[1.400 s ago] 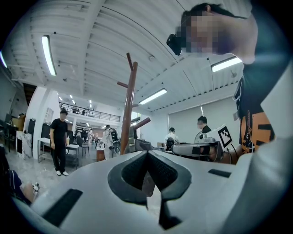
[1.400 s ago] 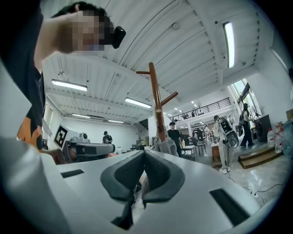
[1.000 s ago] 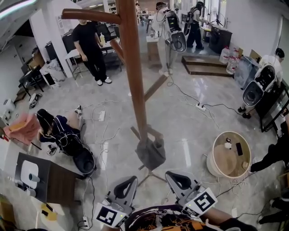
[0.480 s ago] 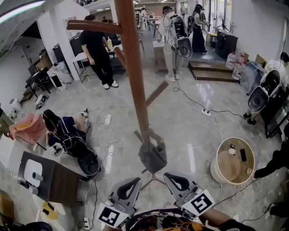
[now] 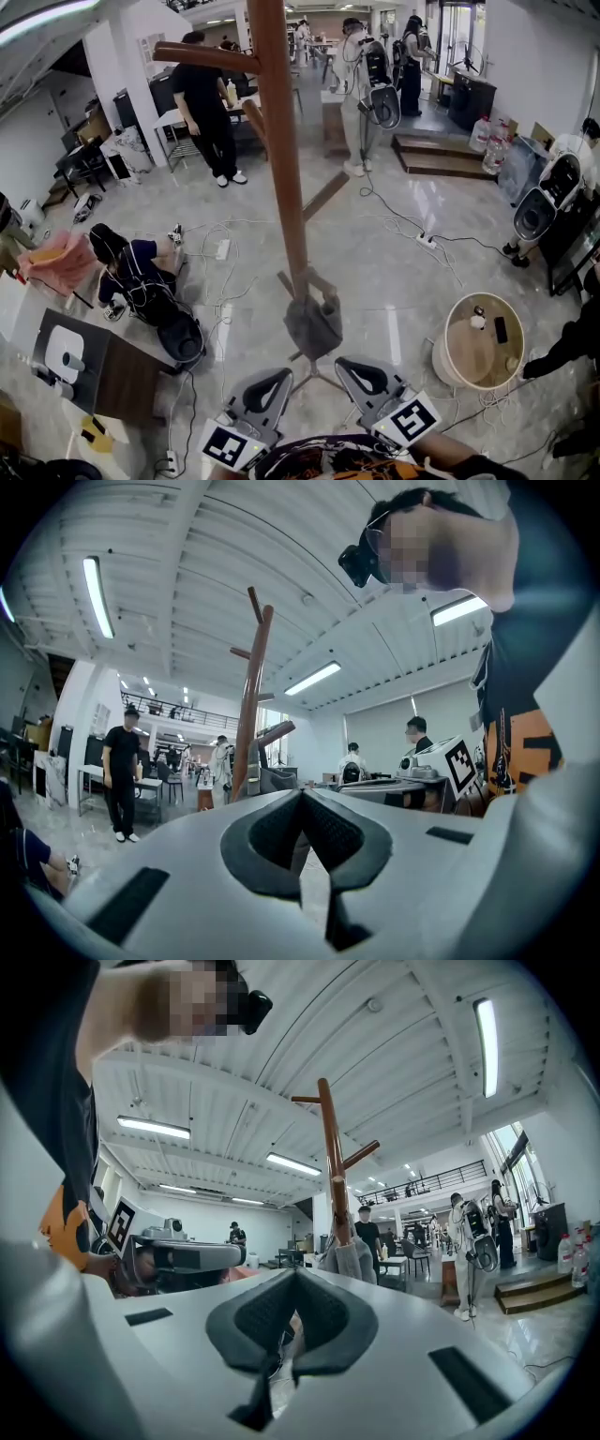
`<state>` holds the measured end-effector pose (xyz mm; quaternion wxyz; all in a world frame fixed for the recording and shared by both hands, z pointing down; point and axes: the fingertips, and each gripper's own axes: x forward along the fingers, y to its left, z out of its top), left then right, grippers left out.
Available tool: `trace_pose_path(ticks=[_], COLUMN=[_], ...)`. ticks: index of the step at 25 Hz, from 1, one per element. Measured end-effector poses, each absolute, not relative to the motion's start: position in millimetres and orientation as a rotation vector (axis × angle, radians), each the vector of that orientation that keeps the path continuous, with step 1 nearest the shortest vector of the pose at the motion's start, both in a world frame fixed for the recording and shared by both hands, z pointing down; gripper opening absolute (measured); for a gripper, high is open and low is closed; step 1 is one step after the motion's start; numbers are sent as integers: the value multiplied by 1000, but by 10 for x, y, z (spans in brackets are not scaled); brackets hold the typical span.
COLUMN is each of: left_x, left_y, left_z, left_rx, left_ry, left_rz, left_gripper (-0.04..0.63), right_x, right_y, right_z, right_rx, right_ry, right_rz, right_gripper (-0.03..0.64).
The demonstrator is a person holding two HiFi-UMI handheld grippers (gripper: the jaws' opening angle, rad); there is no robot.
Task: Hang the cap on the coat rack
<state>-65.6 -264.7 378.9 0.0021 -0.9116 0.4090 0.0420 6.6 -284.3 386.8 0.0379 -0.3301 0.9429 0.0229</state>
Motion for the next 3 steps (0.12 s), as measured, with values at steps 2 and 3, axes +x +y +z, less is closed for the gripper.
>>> trace_pose_path(ticks=[2,3], left_x=[-668,-675], left_y=[-2653,-2655], left_z=[3799,3805], left_rx=[-2864,-2866], left_ry=[1278,1276], left_rz=[127,124], left_gripper=[21,21], right_x=[40,28], right_y=[-2846,-2845], right_z=[3880,3887], right_rx=[-1008,-1006], right_ry=[2899,2902], right_rz=[68,67], right_gripper=[12,14])
